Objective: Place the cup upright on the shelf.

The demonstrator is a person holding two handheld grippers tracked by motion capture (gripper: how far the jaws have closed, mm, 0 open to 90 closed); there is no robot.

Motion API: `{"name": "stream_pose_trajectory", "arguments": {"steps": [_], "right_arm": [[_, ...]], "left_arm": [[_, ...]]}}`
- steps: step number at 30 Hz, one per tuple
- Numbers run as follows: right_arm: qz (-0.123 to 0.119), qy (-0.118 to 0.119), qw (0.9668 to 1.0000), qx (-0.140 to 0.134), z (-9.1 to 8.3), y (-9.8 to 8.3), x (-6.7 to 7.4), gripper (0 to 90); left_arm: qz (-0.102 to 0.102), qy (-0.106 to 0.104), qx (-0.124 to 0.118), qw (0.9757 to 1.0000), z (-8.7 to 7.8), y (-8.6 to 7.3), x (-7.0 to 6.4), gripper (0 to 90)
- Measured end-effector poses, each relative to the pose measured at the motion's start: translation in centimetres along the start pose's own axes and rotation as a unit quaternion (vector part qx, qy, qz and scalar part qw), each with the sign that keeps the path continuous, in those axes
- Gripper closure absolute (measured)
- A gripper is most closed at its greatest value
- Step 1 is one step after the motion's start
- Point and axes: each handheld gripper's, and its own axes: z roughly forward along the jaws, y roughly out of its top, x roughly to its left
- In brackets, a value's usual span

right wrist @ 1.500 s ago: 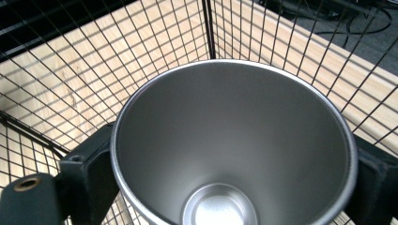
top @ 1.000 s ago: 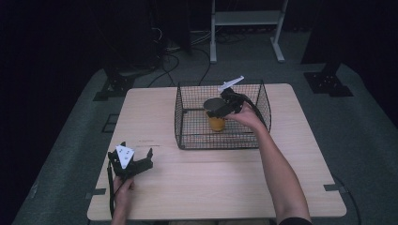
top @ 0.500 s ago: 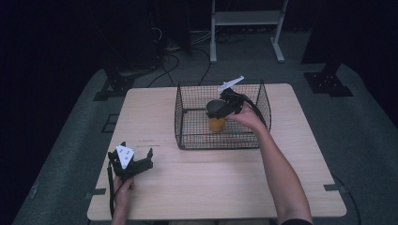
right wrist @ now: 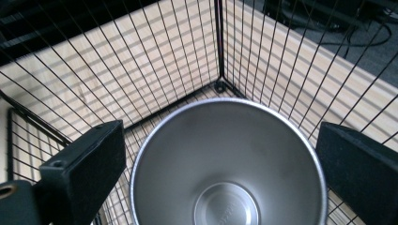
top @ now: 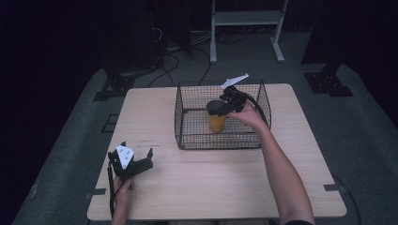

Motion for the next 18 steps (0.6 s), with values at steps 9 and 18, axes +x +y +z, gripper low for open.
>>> {"name": "stream_pose_trajectory", "arguments": {"steps": [9,18], "right_arm": [[0.010,0.009,0.9994,-0.030,-1.8,0.5,0.2,2.6],[0.012,0.012,0.9987,-0.047,-3.5,0.3,0.6,2.6]], "left_arm": [[-0.002,0.002,0.001,1.0000,0.1,0.0,0.0,0.0],[0.000,0.001,0.001,1.0000,0.1,0.0,-0.1,0.0]]}}
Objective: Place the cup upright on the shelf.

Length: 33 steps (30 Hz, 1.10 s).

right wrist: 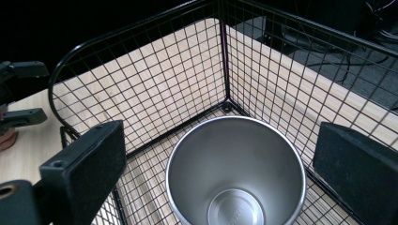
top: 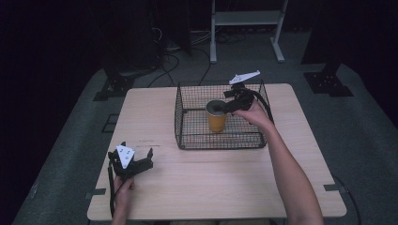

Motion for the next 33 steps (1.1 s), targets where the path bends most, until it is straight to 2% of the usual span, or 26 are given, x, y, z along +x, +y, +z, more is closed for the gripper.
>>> {"name": "stream_pose_trajectory", "arguments": {"steps": [9,11,21,25,33], "right_arm": [[0.005,-0.002,0.9999,-0.011,-1.6,-0.7,0.2,2.6],[0.013,0.002,0.9998,-0.014,-2.2,-0.9,0.2,2.6],[0.011,0.006,0.9997,-0.019,-3.5,-1.7,0.6,2.7],[0.005,0.008,0.9999,-0.011,-4.2,-1.9,1.1,2.7],[0.003,0.016,0.9997,-0.017,-5.0,-2.7,1.8,2.8]], "left_arm": [[0.002,-0.001,-0.001,1.0000,-0.1,0.0,0.0,0.0],[0.001,0.000,-0.002,1.0000,0.0,0.0,0.0,0.0],[0.002,0.000,-0.001,1.0000,0.0,0.0,-0.1,0.0],[0.003,0.000,0.000,1.0000,0.0,0.0,-0.1,0.0],[0.004,0.000,0.000,1.0000,0.0,0.0,-0.1,0.0]]}}
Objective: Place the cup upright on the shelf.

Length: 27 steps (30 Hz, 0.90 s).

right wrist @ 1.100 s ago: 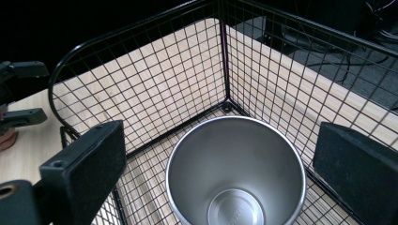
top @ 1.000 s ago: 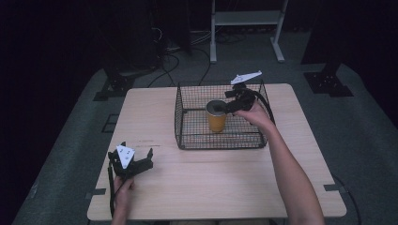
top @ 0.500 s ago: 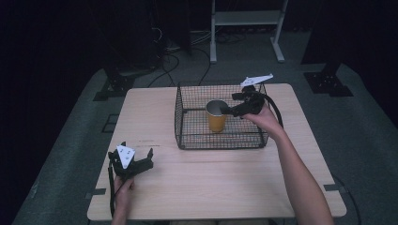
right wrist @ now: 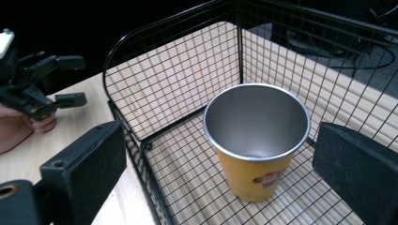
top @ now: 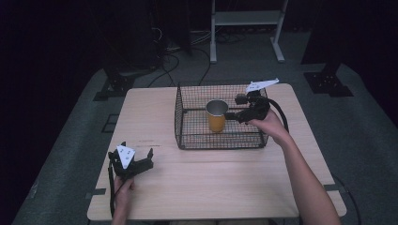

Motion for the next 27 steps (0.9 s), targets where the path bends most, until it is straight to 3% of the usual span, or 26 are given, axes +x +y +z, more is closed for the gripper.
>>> {"name": "stream_pose_trajectory", "arguments": {"steps": [27], "right_arm": [[-0.004,0.018,0.9998,0.005,-1.9,-2.4,1.9,2.8]], "left_arm": [[0.002,0.000,0.000,1.0000,0.0,0.0,0.0,0.0]]}}
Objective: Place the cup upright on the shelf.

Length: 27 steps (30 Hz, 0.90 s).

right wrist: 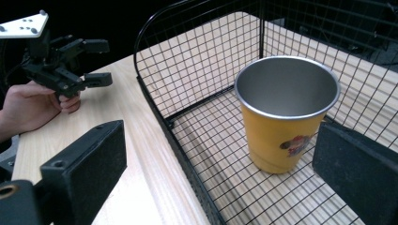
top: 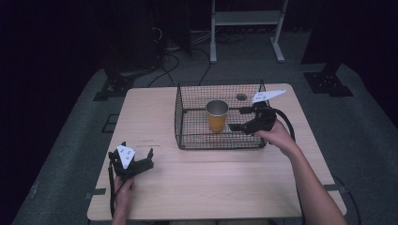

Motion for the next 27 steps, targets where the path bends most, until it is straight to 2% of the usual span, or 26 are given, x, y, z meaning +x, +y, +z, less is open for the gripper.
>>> {"name": "stream_pose_trajectory", "arguments": {"steps": [11,27], "right_arm": [[-0.007,0.002,0.9999,0.010,-0.3,-1.8,1.1,2.8],[-0.011,0.006,0.9999,0.004,-1.3,-3.6,2.2,2.8]], "left_arm": [[0.002,0.000,0.002,1.0000,0.0,0.0,0.0,0.0],[0.001,0.000,0.000,1.0000,0.0,0.0,0.0,0.0]]}}
